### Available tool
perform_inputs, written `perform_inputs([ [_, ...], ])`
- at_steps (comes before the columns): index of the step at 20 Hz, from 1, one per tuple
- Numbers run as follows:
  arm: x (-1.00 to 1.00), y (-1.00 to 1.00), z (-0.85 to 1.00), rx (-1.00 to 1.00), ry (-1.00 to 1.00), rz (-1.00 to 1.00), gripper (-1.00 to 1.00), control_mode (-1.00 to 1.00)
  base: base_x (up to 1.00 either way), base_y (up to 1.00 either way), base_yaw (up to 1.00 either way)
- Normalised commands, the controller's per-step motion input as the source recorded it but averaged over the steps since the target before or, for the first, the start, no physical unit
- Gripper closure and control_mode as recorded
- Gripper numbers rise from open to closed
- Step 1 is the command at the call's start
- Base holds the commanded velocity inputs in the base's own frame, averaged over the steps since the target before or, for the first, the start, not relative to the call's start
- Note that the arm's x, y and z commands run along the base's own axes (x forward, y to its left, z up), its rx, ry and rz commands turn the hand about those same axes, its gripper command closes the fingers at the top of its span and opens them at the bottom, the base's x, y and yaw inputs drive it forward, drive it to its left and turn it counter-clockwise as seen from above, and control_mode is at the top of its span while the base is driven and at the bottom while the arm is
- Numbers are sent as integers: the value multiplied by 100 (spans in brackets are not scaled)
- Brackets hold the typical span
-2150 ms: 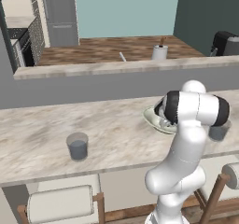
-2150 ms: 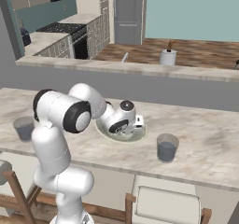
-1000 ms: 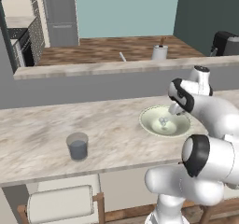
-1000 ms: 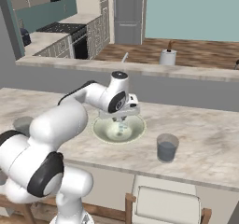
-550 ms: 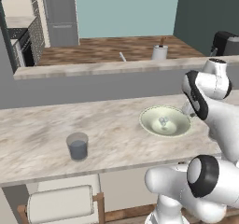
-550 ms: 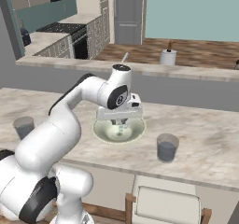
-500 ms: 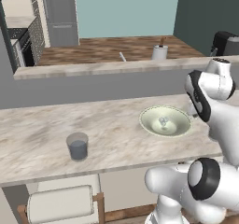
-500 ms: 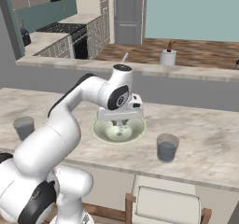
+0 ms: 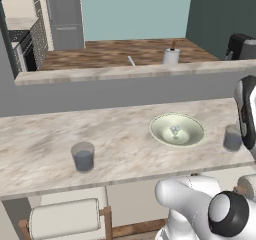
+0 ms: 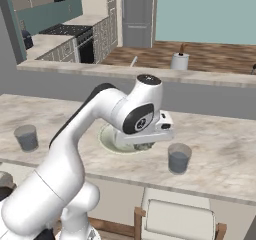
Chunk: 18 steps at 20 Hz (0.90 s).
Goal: There are four ice cubes in the ice bowl. Place two ice cubes in each glass of water.
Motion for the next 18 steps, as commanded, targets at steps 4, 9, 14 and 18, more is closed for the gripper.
perform_inputs([
  [4,-30,-59,18,0,0,0,100,-100,0,0,0],
  [9,11,-78,0,0,3,-5,100,-100,0,0,0],
  [14,50,-65,0,2,8,-2,100,-100,0,0,0],
  [18,64,-9,0,2,4,2,100,-100,0,0,0],
])
